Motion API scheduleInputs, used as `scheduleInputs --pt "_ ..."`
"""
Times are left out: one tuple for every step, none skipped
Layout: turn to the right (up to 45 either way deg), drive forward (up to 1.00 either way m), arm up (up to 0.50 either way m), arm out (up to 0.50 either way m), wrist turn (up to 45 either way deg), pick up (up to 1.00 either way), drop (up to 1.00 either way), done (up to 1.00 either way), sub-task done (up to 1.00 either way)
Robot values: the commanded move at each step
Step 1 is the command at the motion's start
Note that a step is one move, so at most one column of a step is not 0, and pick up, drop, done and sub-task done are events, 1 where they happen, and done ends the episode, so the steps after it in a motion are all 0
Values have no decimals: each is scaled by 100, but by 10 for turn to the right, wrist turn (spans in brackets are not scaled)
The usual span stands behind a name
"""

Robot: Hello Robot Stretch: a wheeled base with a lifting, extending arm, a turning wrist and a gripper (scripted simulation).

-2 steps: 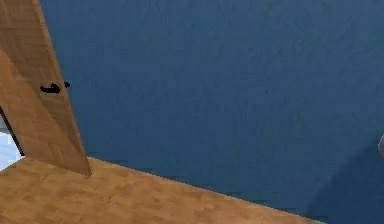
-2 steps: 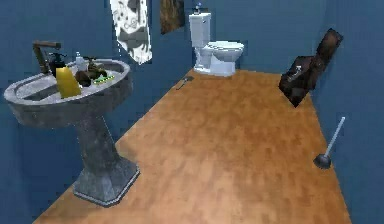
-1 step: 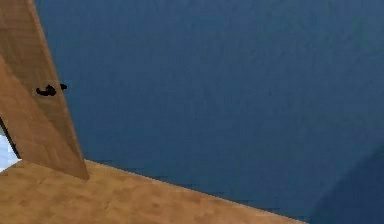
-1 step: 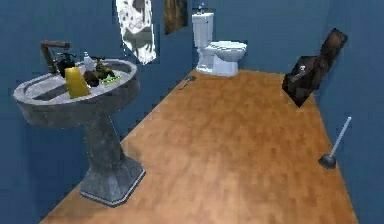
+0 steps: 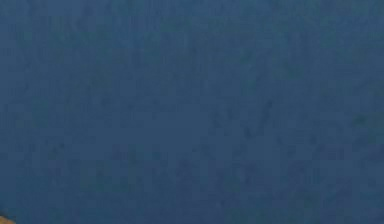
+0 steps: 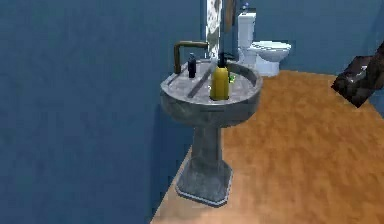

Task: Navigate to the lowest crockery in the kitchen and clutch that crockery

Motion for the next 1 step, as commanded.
scheduleInputs --pt "-450 0 0 0 0 0 0 0 0"
